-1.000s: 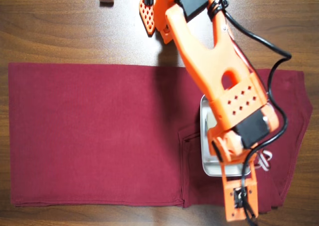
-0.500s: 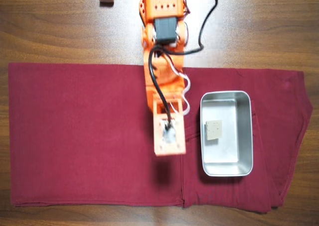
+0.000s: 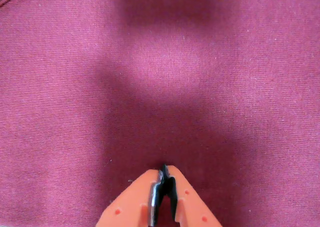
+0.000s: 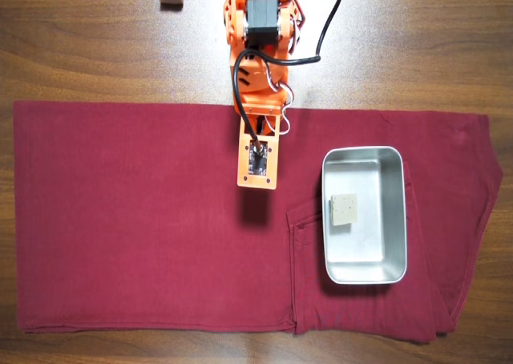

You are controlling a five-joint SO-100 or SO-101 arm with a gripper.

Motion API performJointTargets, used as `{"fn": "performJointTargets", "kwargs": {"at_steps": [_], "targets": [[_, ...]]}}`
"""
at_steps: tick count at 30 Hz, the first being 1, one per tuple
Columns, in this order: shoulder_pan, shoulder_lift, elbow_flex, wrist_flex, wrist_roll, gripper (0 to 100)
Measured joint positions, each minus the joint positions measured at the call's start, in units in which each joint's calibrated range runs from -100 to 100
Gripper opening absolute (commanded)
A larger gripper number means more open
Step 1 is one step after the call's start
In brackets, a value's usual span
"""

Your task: Grab the cube

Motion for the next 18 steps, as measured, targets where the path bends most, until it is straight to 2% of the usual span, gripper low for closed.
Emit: {"fn": "performJointTargets", "kwargs": {"at_steps": [18], "targets": [[0.0,0.0,0.0,0.28,0.0,0]]}}
